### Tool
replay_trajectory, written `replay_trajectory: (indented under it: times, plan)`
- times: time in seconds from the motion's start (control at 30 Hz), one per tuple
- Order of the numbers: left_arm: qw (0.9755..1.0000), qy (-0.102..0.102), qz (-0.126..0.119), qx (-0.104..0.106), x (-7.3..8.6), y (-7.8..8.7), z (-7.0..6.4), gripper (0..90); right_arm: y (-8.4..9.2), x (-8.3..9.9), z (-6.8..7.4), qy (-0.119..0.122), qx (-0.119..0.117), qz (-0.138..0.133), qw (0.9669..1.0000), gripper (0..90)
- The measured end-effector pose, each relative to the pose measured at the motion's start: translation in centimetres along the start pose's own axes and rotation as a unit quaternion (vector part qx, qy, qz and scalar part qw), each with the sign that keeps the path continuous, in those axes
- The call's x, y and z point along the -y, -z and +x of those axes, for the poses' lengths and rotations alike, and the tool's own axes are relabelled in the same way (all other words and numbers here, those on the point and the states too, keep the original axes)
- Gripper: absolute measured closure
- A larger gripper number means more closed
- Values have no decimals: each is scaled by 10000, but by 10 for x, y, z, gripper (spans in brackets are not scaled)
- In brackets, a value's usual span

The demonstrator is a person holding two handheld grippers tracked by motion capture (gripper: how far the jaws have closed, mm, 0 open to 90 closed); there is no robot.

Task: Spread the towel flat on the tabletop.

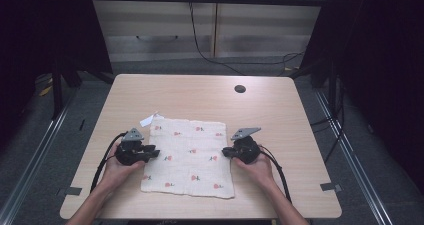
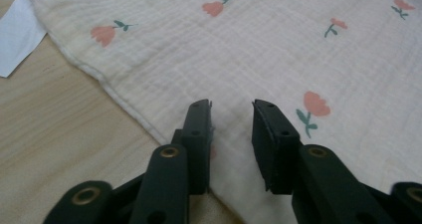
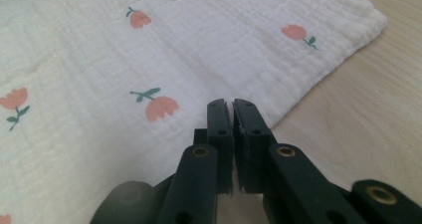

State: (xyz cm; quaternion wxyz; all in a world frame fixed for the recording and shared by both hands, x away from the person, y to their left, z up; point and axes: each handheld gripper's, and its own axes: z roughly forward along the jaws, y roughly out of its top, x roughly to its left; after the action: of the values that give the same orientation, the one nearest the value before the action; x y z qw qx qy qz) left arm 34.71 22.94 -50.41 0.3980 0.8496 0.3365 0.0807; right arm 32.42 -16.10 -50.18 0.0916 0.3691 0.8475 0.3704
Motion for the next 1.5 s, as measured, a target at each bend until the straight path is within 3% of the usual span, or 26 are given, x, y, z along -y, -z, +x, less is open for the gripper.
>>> replay_trajectory:
  times: [0.1,0.37,0.7,0.9,1.23,1.3,1.4,1.5]
  plan:
    - [10000,-37,24,-10,0,0,-2,734,3,2,-1,-1,7,33,10000,878]
    - [9997,-58,38,229,0,-3,-15,756,15,12,-3,-91,-8,92,9999,882]
    - [9989,-277,195,324,0,-3,-36,818,33,29,-3,-265,-19,103,9996,882]
    - [9985,-267,189,432,0,-4,-39,819,42,40,-1,-294,-50,73,9995,881]
    - [9975,-277,242,604,2,-2,-48,818,46,42,-1,-295,-32,89,9995,881]
    - [9970,-465,275,558,3,-1,-53,818,48,45,-1,-299,-30,72,9995,881]
    - [9969,-355,248,664,3,-2,-51,819,53,49,-1,-355,-7,102,9993,880]
    - [9969,-391,269,626,2,-2,-52,820,53,50,-1,-349,-38,79,9994,879]
